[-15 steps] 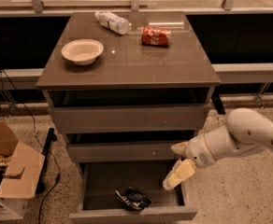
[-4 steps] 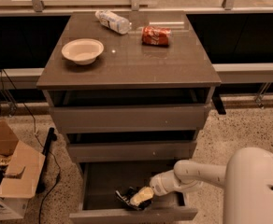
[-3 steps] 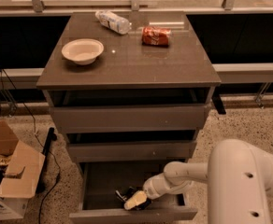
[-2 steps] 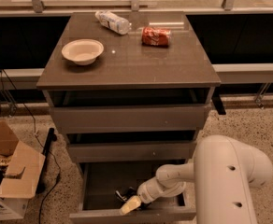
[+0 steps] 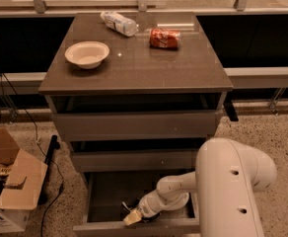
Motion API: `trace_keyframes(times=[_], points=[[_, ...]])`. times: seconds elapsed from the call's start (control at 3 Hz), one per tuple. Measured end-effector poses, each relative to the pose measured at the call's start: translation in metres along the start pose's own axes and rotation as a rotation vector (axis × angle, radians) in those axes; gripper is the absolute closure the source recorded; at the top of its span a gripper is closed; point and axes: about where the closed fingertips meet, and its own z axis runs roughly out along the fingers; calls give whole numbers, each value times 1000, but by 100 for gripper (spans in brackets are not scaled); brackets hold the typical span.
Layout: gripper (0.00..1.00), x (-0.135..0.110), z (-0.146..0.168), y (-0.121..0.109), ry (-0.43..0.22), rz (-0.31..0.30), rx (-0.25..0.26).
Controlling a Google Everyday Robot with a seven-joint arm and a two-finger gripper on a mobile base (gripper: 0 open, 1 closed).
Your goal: Pick blue chip bag from bottom drawer and place on counter
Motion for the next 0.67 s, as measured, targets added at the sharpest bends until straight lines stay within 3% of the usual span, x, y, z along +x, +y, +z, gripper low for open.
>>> trace_keyframes(times=[0.67], points=[[85,8,14,-6,12,27,3]])
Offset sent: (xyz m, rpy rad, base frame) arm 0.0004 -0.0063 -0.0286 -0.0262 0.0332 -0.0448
